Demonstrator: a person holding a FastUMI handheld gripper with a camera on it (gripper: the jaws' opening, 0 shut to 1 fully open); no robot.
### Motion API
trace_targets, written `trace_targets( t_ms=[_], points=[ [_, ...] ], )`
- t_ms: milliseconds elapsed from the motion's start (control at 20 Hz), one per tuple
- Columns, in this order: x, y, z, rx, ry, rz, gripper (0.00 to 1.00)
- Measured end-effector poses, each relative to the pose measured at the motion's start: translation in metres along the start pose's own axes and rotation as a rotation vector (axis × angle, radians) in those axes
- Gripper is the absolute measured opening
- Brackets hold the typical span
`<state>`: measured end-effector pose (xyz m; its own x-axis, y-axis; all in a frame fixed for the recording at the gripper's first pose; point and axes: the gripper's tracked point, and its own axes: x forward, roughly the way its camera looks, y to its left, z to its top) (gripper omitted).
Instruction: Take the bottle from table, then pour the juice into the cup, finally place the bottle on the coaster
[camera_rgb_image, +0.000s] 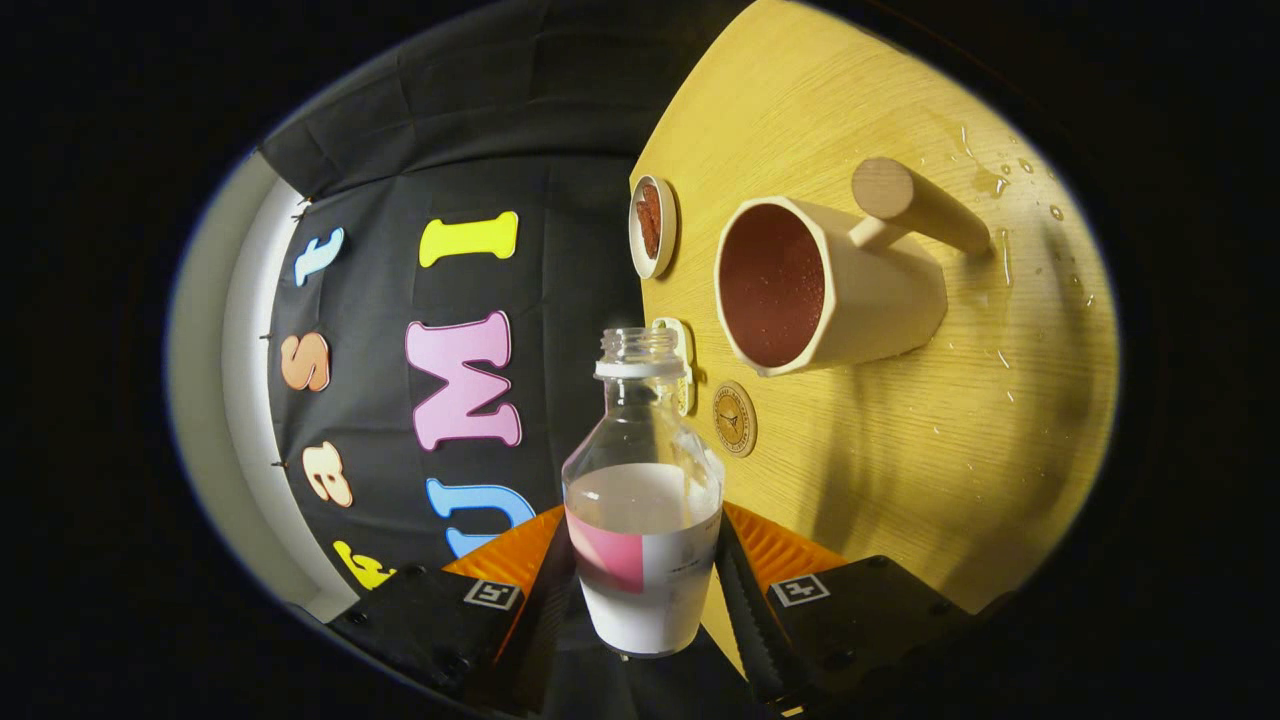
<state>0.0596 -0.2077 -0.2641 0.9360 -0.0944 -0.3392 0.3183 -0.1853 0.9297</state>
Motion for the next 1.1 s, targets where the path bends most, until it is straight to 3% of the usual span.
trace_targets(
  t_ms=[1100],
  points=[
    [0.004,0.014,0.004,0.200,-0.019,0.034,0.75]
  ],
)
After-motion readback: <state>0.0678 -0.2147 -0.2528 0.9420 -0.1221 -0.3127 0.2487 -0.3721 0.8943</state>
